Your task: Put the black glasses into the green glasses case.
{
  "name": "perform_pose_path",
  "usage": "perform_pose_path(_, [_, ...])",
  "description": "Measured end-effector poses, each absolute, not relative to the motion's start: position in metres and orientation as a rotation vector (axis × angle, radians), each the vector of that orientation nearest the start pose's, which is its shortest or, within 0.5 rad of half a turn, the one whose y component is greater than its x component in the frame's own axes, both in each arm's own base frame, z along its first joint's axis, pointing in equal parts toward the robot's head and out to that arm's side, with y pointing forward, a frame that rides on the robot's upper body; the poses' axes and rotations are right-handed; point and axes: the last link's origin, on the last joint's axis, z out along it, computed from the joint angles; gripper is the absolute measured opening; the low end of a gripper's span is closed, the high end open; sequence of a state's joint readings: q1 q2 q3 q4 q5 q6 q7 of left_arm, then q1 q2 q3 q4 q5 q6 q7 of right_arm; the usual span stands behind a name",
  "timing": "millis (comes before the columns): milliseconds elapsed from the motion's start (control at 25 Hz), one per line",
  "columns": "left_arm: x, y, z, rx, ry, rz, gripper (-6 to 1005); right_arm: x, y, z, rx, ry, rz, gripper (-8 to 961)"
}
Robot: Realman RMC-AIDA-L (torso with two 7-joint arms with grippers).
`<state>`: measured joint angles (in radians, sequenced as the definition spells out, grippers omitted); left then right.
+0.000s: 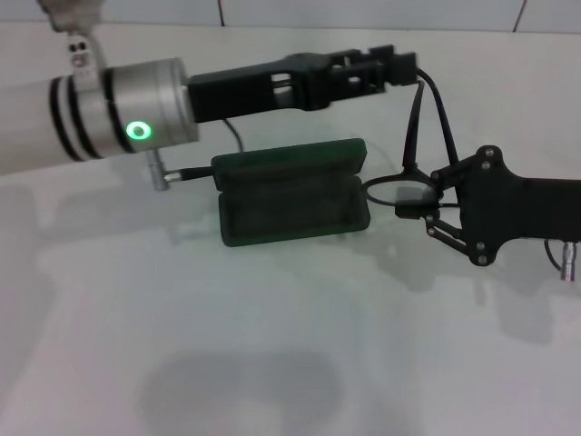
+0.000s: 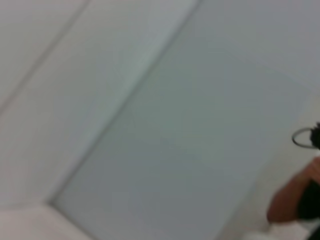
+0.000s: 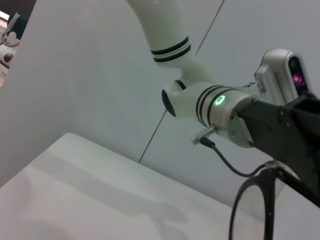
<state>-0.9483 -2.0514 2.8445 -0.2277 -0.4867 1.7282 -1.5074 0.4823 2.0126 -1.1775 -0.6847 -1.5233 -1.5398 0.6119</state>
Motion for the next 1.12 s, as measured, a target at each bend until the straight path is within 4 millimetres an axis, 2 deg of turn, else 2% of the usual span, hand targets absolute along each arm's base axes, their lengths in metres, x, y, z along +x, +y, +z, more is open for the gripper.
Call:
perform_pose_path(160, [-0.145,0.361,-0.039,-2.9,-0.981,-1.239,633,0.217,0.325,-0.01,-2.637,-0.614,0.728,96])
perform_pose_path(400, [-0.134,0.356,-0.052,-3.001,-0.981,-1.158,632,0.218,0.325,-0.011,-2.639,-0.607,0.726,96])
perform_pose_path(800, [-0.139,0.36,-0.045,-2.956,-1.049,-1.179,629,0.219,0.323,-0.01,-2.637,-0.609,0.728,95])
perform_pose_path(880, [-0.146,0.364,-0.037,-2.895,-1.061,-1.208,629,0.219,0.319,-0.007,-2.627,-0.634,0.756,95])
perform_pose_path(960, [-0.162,0.368,-0.028,-2.818,-1.067,-1.192,628,0.219,0.311,-0.003,-2.605,-0.689,0.812,95])
perform_pose_path(1120, [-0.195,0.377,-0.027,-2.701,-1.105,-1.012,627,0.215,0.296,0.003,-2.589,-0.781,0.93,95])
